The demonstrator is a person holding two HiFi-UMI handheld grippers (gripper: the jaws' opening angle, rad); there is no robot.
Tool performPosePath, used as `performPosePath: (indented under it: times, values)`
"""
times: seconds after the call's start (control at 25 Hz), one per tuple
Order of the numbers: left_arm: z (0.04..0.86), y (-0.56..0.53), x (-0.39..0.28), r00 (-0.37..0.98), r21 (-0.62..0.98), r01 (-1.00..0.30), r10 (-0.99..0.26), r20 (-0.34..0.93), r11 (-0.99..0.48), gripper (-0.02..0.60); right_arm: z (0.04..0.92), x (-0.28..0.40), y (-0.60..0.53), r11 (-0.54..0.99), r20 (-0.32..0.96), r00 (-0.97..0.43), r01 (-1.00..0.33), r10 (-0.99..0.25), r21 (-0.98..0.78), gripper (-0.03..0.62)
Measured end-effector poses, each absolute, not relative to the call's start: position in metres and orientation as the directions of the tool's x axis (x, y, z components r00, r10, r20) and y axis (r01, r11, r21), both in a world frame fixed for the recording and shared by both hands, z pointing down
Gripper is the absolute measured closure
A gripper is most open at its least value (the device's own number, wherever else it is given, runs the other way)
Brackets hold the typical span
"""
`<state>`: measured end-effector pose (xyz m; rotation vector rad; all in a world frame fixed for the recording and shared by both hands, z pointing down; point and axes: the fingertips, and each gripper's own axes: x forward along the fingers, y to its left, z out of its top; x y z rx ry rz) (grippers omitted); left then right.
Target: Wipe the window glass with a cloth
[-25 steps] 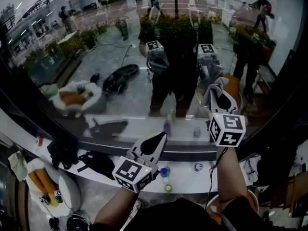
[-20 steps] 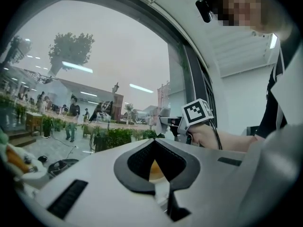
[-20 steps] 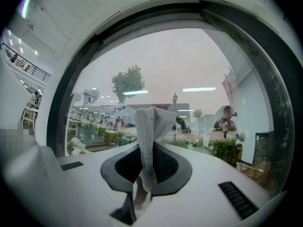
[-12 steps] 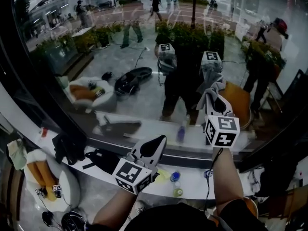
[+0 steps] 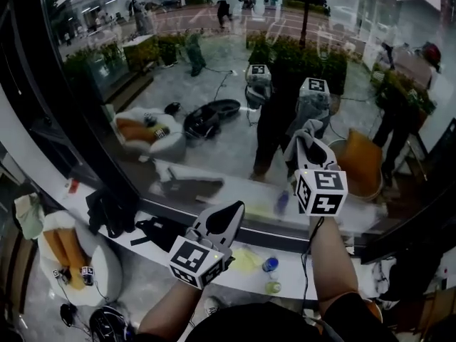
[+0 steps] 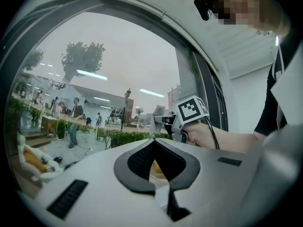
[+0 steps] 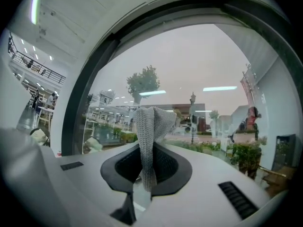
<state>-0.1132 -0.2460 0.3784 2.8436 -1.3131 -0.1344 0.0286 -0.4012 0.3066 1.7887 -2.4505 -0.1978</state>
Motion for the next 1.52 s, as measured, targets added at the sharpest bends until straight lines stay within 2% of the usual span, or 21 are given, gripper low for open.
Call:
performPosePath:
  times: [0.52, 0.8, 1.52]
  values:
    - [0.389, -0.251, -0.196, 0.571, 0.067, -0.815, -0.818, -0.066, -0.575, 0.575, 0.323, -0.081, -0.425, 0.397, 0.044, -0.396, -0.902, -0.917, 0.167, 0.542]
    - [0.383, -0.249, -0.311, 0.562, 0.100, -0.817, -0.823, -0.083, -0.568, 0.576, 0.313, -0.201, -0.429, 0.397, 0.067, -0.392, -0.897, -0.918, 0.193, 0.542]
    - [0.409, -0.235, -0.323, 0.529, 0.061, -0.846, -0.848, -0.017, -0.529, 0.575, 0.351, -0.211, -0.447, 0.407, 0.077, -0.400, -0.904, -0.913, 0.131, 0.542]
